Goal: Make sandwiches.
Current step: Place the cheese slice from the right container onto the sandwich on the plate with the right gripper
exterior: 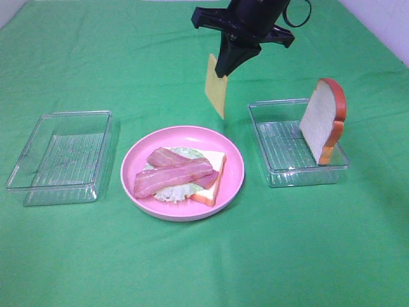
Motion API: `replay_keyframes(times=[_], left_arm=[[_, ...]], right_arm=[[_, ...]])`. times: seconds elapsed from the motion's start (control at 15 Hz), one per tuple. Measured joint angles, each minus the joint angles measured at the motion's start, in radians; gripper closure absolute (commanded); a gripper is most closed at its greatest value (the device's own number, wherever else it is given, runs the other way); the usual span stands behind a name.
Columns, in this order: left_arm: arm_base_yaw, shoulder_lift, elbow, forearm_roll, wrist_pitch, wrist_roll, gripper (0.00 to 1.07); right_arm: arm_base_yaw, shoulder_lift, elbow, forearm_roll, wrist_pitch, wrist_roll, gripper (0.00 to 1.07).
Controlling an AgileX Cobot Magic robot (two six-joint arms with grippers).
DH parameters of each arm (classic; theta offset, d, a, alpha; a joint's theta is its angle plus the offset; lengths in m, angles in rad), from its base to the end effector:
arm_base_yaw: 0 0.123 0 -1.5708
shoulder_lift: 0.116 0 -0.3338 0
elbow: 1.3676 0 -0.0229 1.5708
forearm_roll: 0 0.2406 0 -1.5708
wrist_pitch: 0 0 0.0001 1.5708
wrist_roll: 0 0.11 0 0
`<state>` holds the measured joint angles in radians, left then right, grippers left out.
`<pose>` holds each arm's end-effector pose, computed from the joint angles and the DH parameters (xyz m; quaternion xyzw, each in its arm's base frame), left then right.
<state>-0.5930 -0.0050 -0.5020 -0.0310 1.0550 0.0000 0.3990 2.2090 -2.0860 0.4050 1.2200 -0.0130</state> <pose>-0.0404 0.0237 0.2647 0.2489 0.8125 -0.1688 0.4994 0.4487 0.2334 0.2843 -0.1601 0.9549 0.2232 0.1129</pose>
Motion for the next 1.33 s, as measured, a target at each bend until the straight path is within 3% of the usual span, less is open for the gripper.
replay_keyframes(times=[0.33,0.4,0.53,0.93,1.33], left_arm=[[0.0,0.0,0.0,0.0,0.0,0.0,0.26],[0.0,0.0,0.0,0.0,0.0,0.0,0.26],[0.0,0.0,0.0,0.0,0.0,0.0,0.26],[0.0,0.0,0.0,0.0,0.0,0.0,0.26],[0.0,0.0,0.0,0.0,0.0,0.0,0.26]], right_arm=[[0.011,-0.001,0.116,0.282,-0.001,-0.157,1.07],[0.046,0.0,0.201,0.392,-0.002,-0.255,1.07],[0.082,0.0,0.259,0.441,-0.01,-0.296,1.07],[0.091,0.02,0.328,0.445,-0.059,-0.306,1.07],[0.091,0.039,0.331,0.214,-0.164,-0.134,1.07]])
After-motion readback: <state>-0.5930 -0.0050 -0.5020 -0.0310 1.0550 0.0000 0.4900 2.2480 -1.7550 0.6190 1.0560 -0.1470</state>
